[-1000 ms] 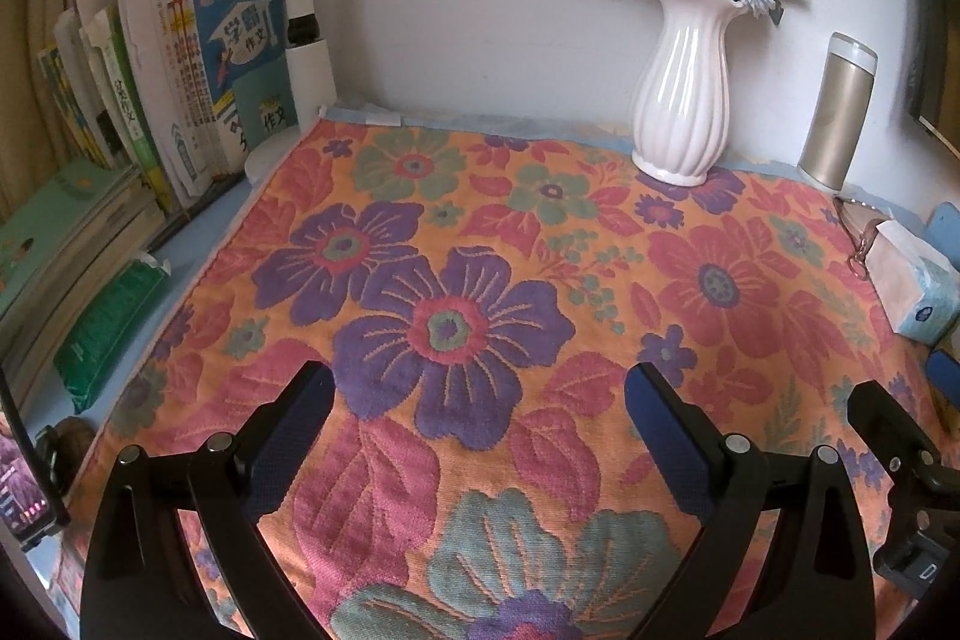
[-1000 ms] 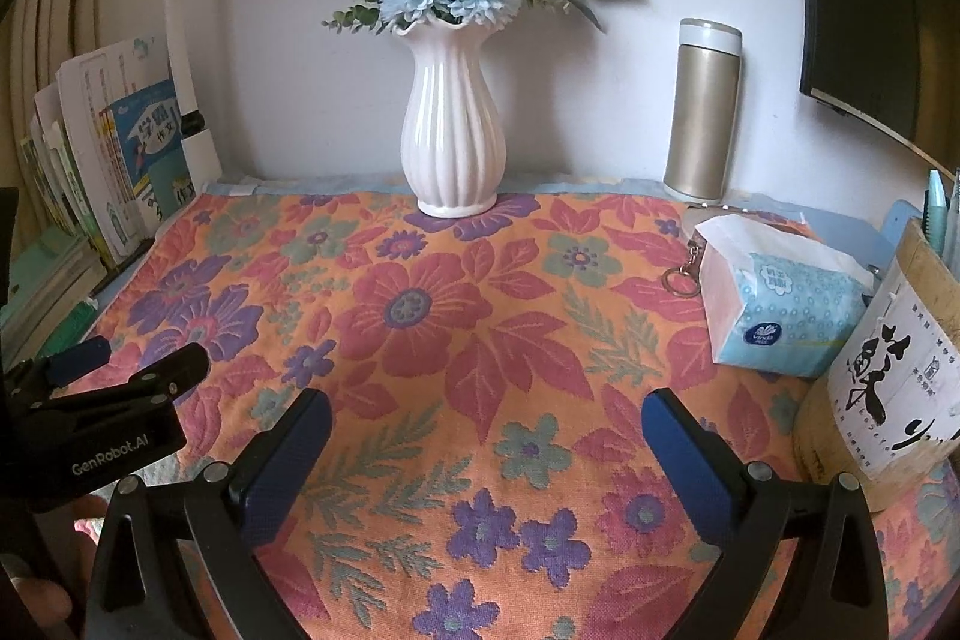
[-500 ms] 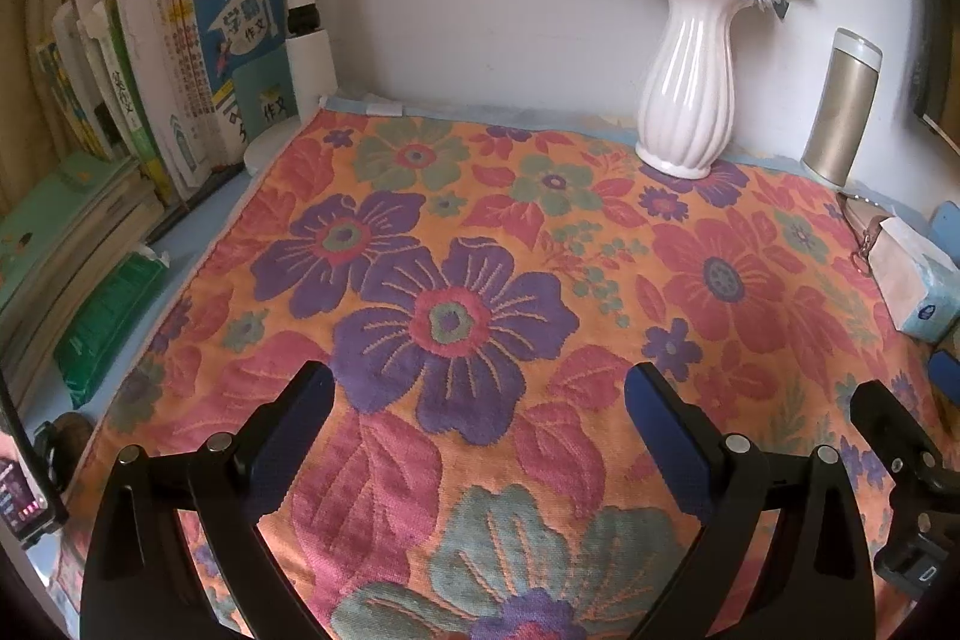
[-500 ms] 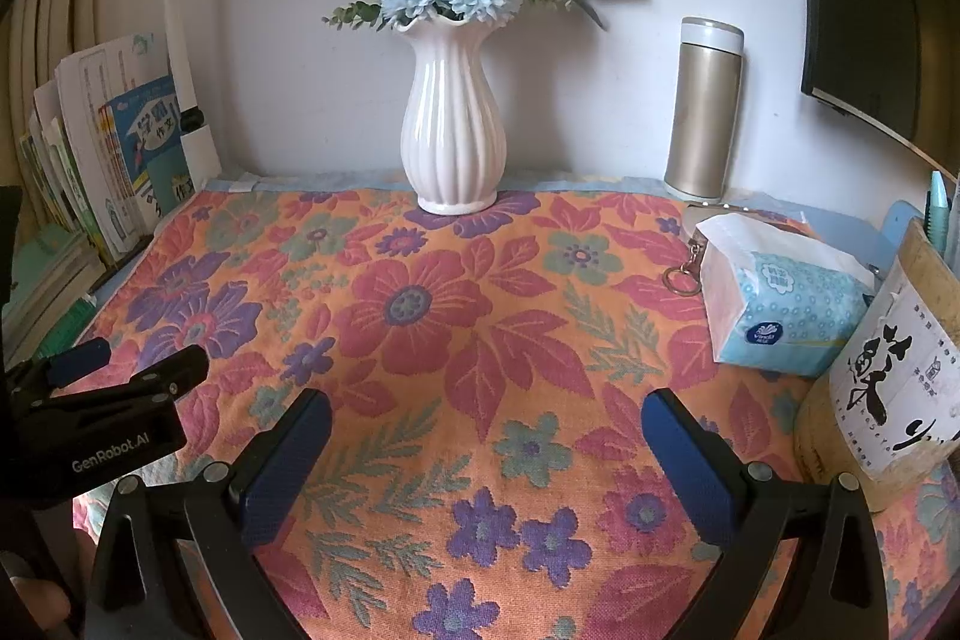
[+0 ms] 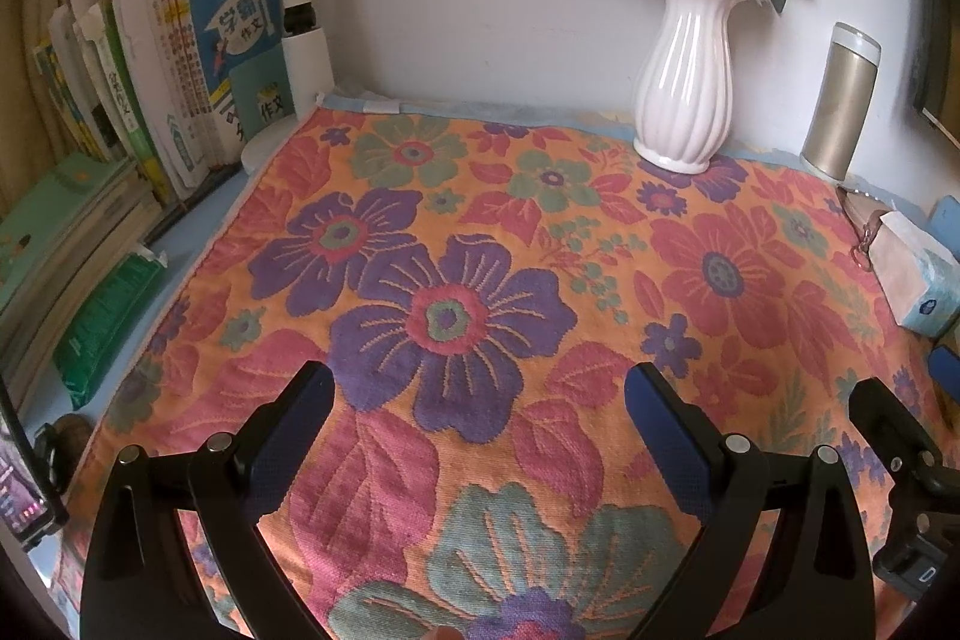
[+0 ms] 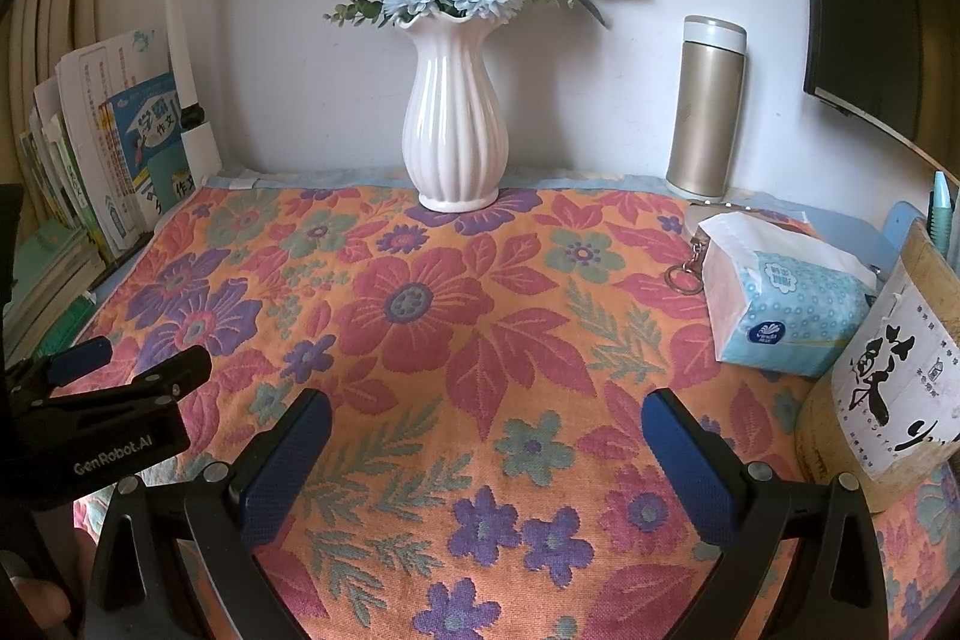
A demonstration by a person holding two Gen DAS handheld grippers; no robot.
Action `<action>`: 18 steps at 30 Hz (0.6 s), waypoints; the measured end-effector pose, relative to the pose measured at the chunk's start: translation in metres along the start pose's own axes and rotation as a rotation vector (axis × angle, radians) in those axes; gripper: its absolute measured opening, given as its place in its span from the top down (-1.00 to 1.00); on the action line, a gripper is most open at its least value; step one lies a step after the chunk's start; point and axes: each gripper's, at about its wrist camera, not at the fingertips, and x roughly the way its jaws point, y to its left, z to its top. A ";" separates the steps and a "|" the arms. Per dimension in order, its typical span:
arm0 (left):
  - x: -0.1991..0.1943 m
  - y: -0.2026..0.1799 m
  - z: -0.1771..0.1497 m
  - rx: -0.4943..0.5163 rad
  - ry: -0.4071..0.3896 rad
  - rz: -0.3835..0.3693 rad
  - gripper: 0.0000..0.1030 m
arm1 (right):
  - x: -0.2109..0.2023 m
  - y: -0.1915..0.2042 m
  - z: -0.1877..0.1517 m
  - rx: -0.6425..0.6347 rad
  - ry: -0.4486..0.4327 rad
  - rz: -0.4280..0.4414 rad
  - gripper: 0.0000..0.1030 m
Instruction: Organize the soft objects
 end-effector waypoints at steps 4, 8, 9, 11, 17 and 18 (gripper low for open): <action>0.000 -0.001 0.000 0.006 0.000 0.001 -0.89 | 0.000 0.000 0.000 0.000 0.000 0.000 -1.00; 0.000 -0.001 0.000 0.007 0.002 0.002 -0.89 | 0.000 0.000 0.000 0.000 0.001 -0.001 -1.00; 0.000 -0.001 0.000 0.006 0.002 0.003 -0.89 | 0.000 0.000 0.000 0.000 0.001 0.000 -1.00; -0.001 -0.002 0.000 0.006 0.002 0.002 -0.89 | 0.000 0.000 0.000 0.000 0.001 0.000 -1.00; 0.000 -0.002 0.000 0.010 0.006 0.000 -0.89 | 0.001 -0.001 0.000 -0.001 0.001 0.001 -1.00; 0.000 -0.002 0.000 0.012 0.007 0.000 -0.89 | 0.001 -0.001 0.000 -0.001 0.001 0.001 -1.00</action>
